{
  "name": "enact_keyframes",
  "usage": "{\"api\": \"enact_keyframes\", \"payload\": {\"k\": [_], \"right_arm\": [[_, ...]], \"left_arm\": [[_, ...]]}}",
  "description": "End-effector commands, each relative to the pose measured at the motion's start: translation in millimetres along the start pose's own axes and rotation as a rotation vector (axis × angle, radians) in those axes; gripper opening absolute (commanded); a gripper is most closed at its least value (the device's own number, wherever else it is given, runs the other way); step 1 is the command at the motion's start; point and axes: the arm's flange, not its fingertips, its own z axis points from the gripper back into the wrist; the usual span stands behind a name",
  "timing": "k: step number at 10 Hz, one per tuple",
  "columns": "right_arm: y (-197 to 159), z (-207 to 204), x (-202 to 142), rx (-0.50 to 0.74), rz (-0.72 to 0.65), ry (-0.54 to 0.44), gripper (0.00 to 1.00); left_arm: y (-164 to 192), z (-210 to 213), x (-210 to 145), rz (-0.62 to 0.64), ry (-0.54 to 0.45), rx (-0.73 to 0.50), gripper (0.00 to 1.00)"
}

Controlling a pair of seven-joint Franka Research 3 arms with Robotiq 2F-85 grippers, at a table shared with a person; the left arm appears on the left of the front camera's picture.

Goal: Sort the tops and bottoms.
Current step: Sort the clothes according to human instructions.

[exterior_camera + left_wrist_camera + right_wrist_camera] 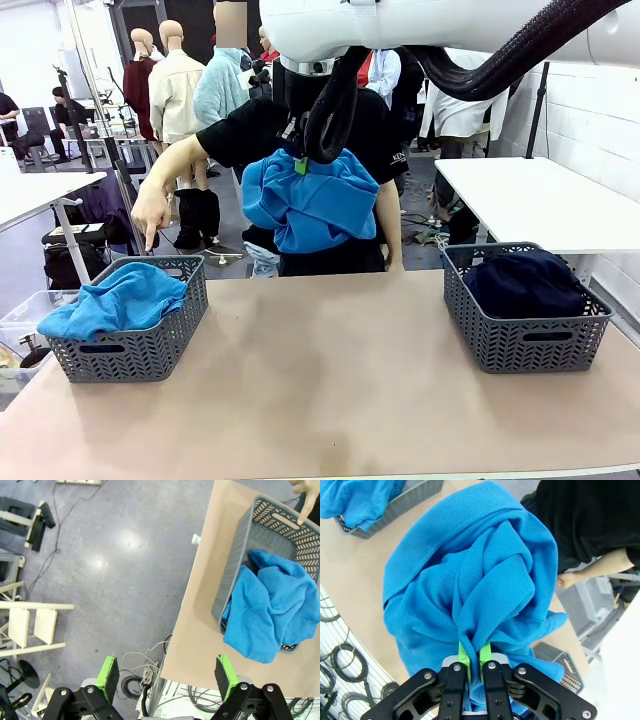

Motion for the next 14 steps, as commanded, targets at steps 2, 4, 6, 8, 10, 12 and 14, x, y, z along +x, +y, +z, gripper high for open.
{"api": "enact_keyframes", "payload": {"k": [2,4,6,8,10,12,14], "right_arm": [[1.2,2.3,-2.2,-0.013,0.001,-0.019,0.00],[1.8,8.3,26.7,-0.012,0.001,-0.050,0.00],[9.9,27.4,93.9,0.003,-0.067,-0.146,0.00],[31.2,28.7,175.3,-0.020,-0.064,-0.201,0.00],[53.2,4.4,248.5,-0.007,-0.097,-0.213,0.00],[65.6,-34.9,310.9,-0.112,-0.095,-0.190,0.00],[66.7,-57.1,358.0,-0.090,-0.242,-0.310,0.00]], "left_arm": [[0.1,-0.5,-0.3,0.018,-0.010,-0.001,1.00],[0.1,-0.5,-0.3,0.018,-0.010,-0.001,1.00],[0.1,-0.5,-0.3,0.018,-0.010,-0.001,1.00],[0.1,-0.5,-0.3,0.018,-0.010,-0.001,1.00],[0.1,-0.5,-0.3,0.018,-0.010,-0.001,1.00],[0.1,-0.5,-0.3,0.018,-0.010,-0.001,1.00],[0.1,-0.5,-0.3,0.018,-0.010,-0.001,1.00]]}}
